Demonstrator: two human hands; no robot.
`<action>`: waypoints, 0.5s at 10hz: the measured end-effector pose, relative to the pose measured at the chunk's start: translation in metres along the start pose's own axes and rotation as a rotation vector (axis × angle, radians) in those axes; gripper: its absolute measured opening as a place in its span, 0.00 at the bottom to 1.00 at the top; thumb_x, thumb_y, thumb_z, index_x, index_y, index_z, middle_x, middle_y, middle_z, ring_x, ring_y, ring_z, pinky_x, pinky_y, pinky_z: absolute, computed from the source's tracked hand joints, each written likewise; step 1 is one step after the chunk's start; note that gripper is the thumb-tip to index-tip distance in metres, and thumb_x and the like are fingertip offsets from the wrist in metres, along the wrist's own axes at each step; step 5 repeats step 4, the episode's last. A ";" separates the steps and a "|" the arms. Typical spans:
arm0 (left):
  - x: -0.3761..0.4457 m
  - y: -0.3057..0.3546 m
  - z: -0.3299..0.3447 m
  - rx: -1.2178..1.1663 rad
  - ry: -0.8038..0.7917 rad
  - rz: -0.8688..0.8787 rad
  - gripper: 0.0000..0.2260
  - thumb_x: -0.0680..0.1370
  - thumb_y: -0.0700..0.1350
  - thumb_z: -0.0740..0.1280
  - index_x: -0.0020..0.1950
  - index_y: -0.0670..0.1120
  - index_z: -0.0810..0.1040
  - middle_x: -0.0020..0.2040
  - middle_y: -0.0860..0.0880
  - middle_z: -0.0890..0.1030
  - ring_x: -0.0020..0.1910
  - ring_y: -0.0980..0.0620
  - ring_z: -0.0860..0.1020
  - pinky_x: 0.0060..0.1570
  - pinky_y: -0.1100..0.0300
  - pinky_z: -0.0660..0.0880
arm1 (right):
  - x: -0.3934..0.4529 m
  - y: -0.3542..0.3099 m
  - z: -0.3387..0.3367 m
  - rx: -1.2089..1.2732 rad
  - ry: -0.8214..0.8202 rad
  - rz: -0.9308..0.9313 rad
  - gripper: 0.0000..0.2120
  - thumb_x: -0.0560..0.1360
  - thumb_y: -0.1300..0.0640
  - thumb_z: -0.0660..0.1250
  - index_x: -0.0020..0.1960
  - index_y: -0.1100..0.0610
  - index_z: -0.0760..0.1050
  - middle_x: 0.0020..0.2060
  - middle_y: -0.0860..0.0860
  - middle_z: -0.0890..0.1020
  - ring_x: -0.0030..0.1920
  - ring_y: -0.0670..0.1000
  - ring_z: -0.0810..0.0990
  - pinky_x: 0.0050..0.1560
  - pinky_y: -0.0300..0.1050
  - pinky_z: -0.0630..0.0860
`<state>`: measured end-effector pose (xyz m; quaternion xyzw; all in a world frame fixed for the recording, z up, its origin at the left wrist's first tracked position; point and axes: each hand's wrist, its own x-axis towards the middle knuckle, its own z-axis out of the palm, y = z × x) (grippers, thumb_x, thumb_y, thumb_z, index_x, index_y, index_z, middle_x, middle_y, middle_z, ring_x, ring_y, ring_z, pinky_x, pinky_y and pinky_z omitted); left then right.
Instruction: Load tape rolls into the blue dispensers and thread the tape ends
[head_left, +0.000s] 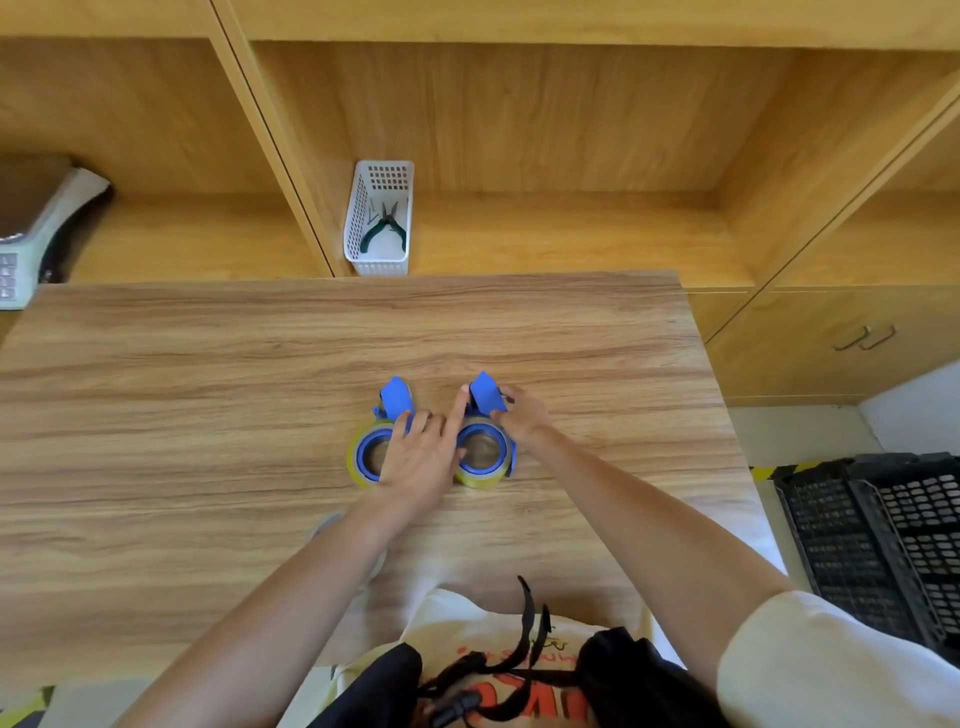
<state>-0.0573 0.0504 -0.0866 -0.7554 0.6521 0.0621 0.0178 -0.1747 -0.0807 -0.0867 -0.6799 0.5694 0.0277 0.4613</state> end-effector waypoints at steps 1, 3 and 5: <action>-0.003 -0.002 -0.007 -0.004 -0.009 -0.011 0.36 0.82 0.53 0.58 0.80 0.46 0.37 0.61 0.46 0.77 0.66 0.43 0.69 0.71 0.45 0.60 | -0.008 0.002 -0.007 -0.143 -0.033 -0.058 0.26 0.80 0.58 0.62 0.77 0.54 0.62 0.75 0.52 0.67 0.74 0.54 0.66 0.72 0.48 0.65; -0.004 -0.008 -0.024 0.028 0.088 0.040 0.37 0.81 0.53 0.59 0.79 0.47 0.36 0.58 0.46 0.80 0.64 0.41 0.72 0.69 0.44 0.63 | -0.024 -0.006 -0.026 -0.276 -0.012 -0.150 0.23 0.81 0.61 0.59 0.75 0.54 0.65 0.73 0.55 0.70 0.72 0.56 0.69 0.70 0.46 0.67; 0.001 -0.010 -0.036 0.027 0.171 0.063 0.35 0.81 0.52 0.60 0.80 0.48 0.42 0.55 0.47 0.81 0.62 0.42 0.74 0.66 0.45 0.66 | -0.031 -0.020 -0.036 -0.209 0.054 -0.211 0.22 0.81 0.62 0.55 0.74 0.52 0.66 0.66 0.55 0.77 0.64 0.58 0.76 0.60 0.48 0.74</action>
